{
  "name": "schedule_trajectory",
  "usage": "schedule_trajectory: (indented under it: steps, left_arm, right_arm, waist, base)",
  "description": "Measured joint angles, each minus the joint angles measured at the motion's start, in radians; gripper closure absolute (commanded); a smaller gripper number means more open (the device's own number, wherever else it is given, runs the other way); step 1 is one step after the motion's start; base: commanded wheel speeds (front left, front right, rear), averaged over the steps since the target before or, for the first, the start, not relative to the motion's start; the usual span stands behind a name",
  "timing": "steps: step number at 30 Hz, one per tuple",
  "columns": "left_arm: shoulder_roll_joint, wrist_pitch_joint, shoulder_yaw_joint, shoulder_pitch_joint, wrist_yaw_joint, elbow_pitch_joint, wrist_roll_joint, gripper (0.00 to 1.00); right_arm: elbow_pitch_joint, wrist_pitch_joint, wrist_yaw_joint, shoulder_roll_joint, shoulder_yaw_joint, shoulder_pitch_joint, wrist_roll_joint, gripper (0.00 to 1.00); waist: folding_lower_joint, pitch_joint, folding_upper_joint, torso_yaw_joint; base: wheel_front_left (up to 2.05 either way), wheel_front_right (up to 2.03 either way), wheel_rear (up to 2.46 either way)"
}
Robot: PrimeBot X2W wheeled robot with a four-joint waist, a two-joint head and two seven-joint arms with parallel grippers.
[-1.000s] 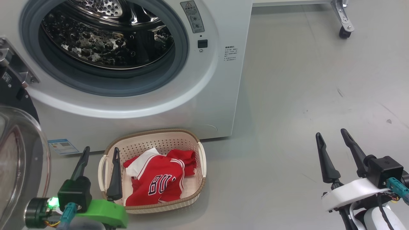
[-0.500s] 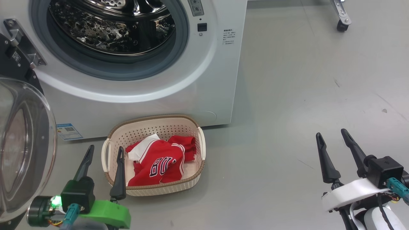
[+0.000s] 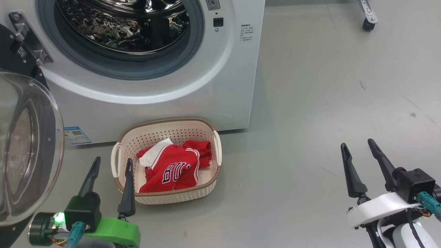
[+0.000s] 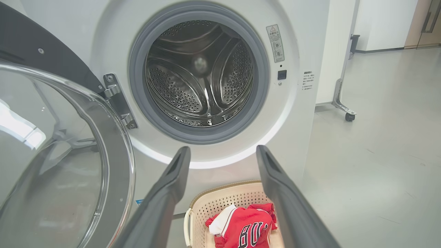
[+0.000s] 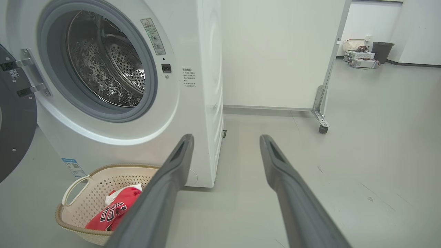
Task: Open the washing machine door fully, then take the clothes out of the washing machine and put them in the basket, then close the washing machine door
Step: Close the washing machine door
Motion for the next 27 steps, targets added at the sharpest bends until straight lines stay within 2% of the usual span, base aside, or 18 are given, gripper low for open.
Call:
schedule_trajectory:
  steps: [13,27]
  left_arm:
    - [0.000,0.000,0.000,0.004,0.000,-0.002,0.000,0.00]
    - [0.000,-0.001,-0.021,0.005,-0.006,-0.004,-0.001,0.00]
  right_arm:
    - [0.000,0.000,0.000,0.000,0.000,0.000,0.000,0.00]
    - [-0.004,0.000,-0.023,-0.010,-0.020,0.025,0.006,0.00]
  waist:
    - [0.0000,-0.007,0.0000,0.003]
    - [0.0000,-0.005,0.0000,0.031]
  base:
    - [-0.01,0.01,0.00]
    - [0.00,0.00,0.00]
